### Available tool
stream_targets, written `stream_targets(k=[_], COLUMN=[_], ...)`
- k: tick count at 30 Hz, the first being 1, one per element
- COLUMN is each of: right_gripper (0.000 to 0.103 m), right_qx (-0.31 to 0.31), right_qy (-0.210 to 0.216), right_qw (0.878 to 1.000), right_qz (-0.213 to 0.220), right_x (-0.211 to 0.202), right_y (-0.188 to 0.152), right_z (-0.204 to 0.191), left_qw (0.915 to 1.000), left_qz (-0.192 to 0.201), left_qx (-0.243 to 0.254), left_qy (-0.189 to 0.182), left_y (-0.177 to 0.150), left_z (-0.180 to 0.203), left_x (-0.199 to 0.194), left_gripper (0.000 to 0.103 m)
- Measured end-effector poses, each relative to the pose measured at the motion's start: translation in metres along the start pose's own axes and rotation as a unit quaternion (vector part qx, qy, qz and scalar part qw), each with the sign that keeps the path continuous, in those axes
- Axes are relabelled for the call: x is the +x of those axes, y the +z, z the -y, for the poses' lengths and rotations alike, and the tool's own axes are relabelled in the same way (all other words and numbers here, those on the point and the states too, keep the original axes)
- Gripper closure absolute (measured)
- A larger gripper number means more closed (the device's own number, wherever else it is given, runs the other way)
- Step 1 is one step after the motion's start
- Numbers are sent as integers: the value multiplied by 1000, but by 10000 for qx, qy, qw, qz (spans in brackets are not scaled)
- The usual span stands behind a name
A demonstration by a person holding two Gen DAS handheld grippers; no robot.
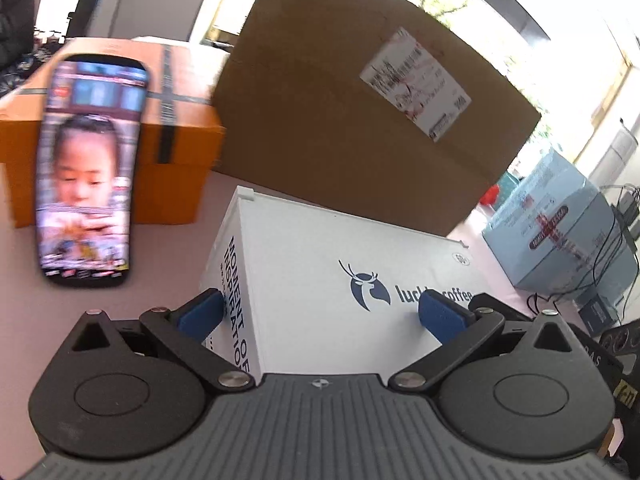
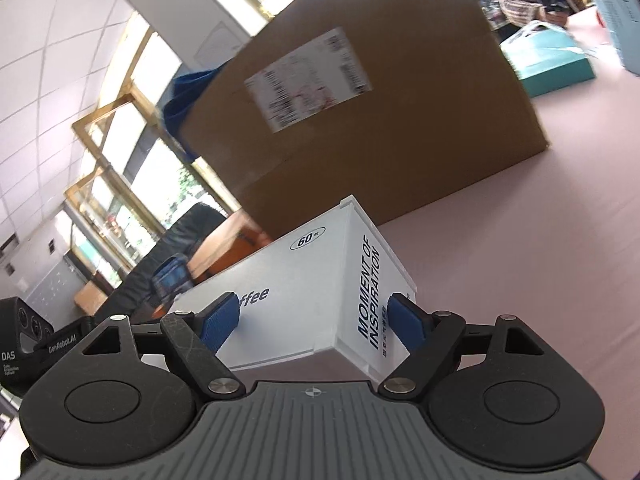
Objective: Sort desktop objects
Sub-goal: 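Lift the white box with both grippers and carry it beside the orange box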
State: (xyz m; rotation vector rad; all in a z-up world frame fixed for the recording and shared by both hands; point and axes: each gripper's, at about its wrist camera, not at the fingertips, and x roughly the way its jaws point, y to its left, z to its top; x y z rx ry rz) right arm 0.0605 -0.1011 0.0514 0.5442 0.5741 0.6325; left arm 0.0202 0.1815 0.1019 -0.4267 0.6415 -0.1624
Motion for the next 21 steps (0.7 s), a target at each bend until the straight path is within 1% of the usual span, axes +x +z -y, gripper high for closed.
stream_targets(k=[7,12,17,21], right_gripper=[23,23,23,23], right_qx=[-290,-549,-828,-1038], right_qy=[279,558,883,1134], right_qw=[9989,9958,9892,9818], right_qz=[-249,-475,-822,-1113], right_x=[9,27,61,90], right_y=[-14,-27,-41,-59], right_z=[-54,-98,-147,-184], left_qw=[9987,9958,9890,9803], left_qz=[352,607,918,1126], left_qx=[-56,-300,-672,-1069], left_qy=[358,623,947,1220], left_y=[-8,-18,-28,-39], left_z=[-25,-54,-96,-134], left_x=[-63,-111,-160,-197], left_gripper=[0,0,0,0])
